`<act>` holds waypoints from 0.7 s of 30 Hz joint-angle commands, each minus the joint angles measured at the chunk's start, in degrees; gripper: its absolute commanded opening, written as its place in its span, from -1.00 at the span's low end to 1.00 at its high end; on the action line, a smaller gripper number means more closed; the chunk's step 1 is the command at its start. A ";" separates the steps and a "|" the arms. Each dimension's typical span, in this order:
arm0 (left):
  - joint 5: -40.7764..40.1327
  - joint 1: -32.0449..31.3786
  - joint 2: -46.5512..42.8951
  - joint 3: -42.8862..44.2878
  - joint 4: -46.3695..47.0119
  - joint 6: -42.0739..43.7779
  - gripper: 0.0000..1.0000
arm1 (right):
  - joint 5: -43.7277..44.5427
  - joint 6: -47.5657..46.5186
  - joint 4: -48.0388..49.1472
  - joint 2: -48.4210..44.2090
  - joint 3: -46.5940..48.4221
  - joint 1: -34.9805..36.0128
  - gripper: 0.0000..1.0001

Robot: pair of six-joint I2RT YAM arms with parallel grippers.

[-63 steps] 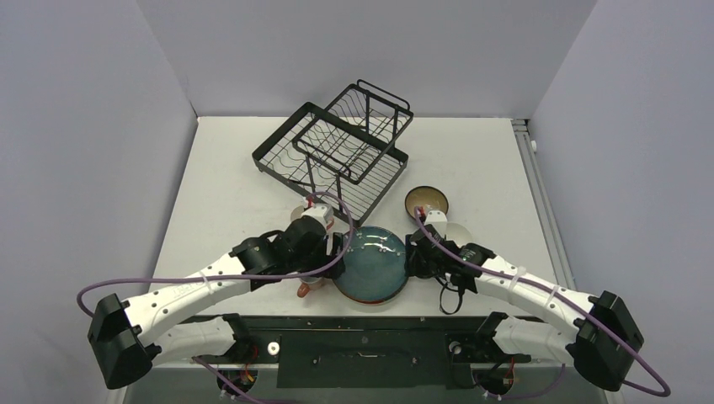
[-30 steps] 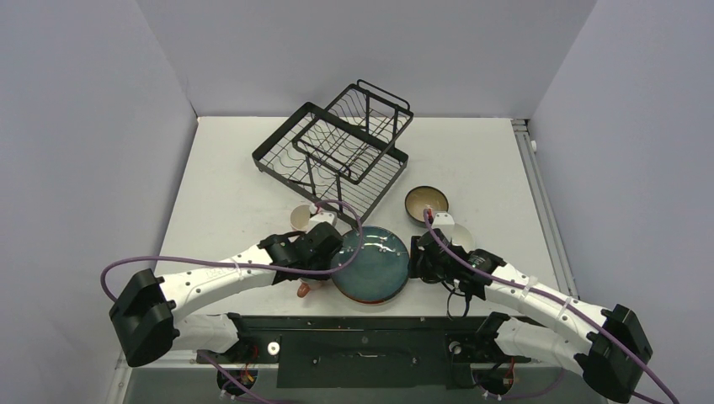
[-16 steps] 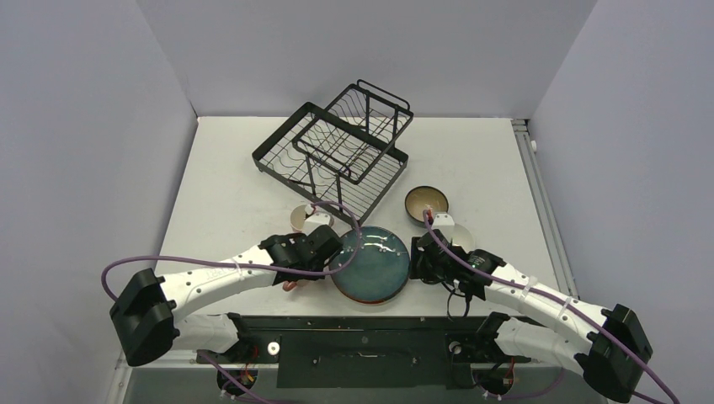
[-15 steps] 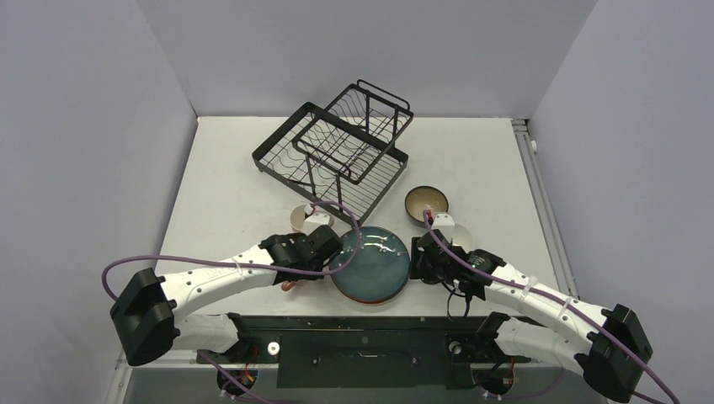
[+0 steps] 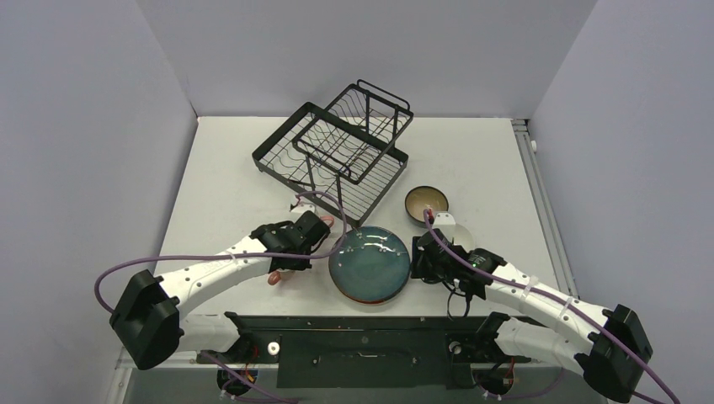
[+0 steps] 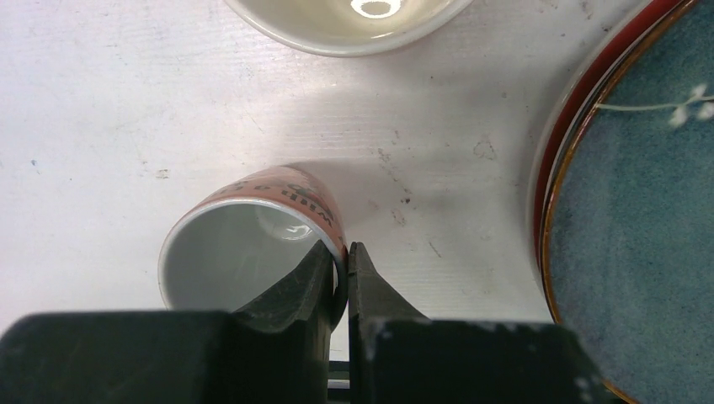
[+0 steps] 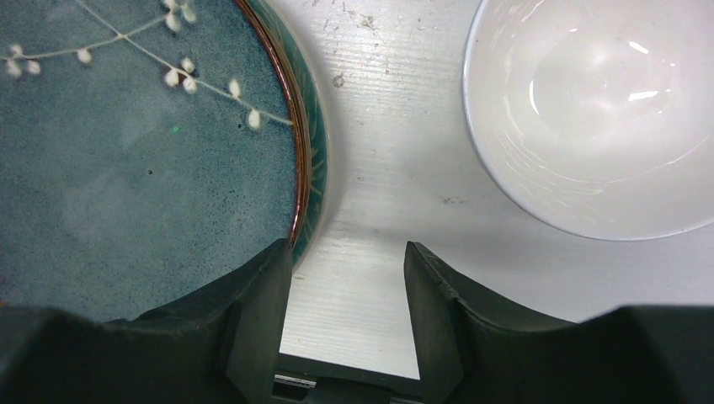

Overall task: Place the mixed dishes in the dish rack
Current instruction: Move the cup to the center of the board.

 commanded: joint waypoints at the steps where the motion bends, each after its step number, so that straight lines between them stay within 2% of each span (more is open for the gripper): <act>1: 1.90 1.27 -0.92 -0.14 0.44 1.59 -0.99 | 2.02 -0.80 0.08 -1.45 2.63 0.38 -0.04; 6: 2.09 1.71 -0.28 0.30 -0.53 1.61 -0.78 | 2.14 -1.10 -0.23 -1.35 3.32 0.46 -0.04; 11: 1.89 2.01 -1.06 0.72 -1.47 1.22 -0.41 | 2.45 -1.28 -0.60 -1.16 4.53 0.42 -0.03; 16: 1.09 1.96 -2.45 1.52 -3.01 0.93 -0.22 | 3.07 -1.67 -1.78 -0.85 6.33 0.40 -0.01; 21: -0.63 1.93 -4.45 3.26 -5.29 0.92 -0.10 | 4.71 -2.95 -4.28 -1.08 10.49 0.45 0.00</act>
